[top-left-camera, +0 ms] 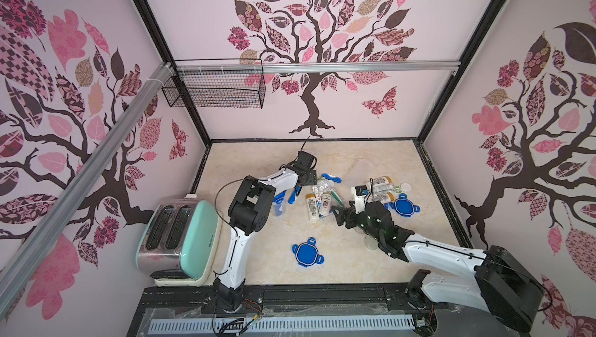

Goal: Take out toiletry kits
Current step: Place the container at the center of the board.

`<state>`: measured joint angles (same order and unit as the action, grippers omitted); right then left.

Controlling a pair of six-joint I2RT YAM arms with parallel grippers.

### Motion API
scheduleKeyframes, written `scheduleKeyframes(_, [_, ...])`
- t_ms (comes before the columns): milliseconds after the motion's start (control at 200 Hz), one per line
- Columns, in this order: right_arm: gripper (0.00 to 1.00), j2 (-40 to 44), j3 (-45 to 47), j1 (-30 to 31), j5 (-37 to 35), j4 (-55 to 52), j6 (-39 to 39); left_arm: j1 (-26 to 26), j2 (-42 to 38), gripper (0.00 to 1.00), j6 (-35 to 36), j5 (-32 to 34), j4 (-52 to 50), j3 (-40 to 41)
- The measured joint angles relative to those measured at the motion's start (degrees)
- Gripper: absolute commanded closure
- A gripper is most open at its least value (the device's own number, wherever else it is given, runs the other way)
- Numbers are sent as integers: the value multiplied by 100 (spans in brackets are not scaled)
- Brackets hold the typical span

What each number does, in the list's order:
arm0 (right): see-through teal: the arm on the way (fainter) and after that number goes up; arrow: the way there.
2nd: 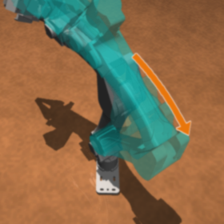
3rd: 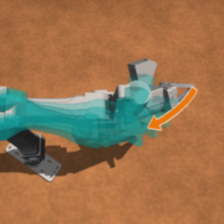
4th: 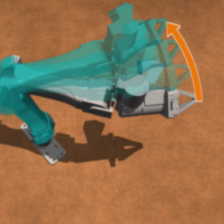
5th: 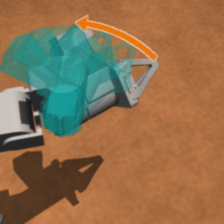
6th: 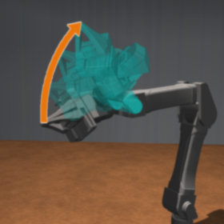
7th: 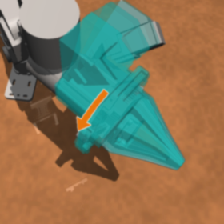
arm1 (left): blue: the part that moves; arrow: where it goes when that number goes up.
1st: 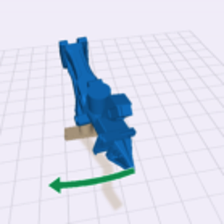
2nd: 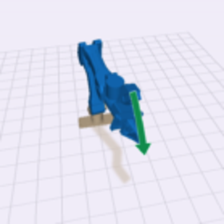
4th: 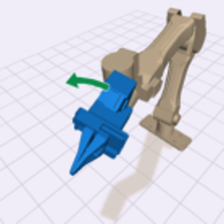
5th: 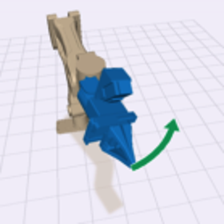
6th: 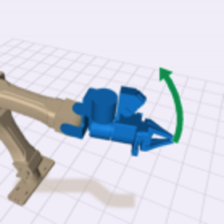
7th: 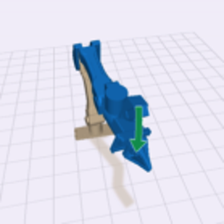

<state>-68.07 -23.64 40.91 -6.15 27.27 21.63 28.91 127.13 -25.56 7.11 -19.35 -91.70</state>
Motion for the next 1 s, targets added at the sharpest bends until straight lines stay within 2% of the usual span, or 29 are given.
scheduleKeyframes(200, [8, -20, -2, 0, 4, 0, -4, 0, -149, 15, 33, -122, -284, -2])
scheduleKeyframes(325, [7, -20, -11, 0, 39, 2, -11, 0, -507, 14, 37, -223, -415, 59])
scheduleKeyframes(800, [6, -20, -9, 0, 39, 131, -116, 52, -3071, 18, -9, -627, -603, 1058])
scheduleKeyframes(1000, [7, 0, -7, 0, 42, 144, -177, 61, -4393, 19, -109, -614, -737, 1687])
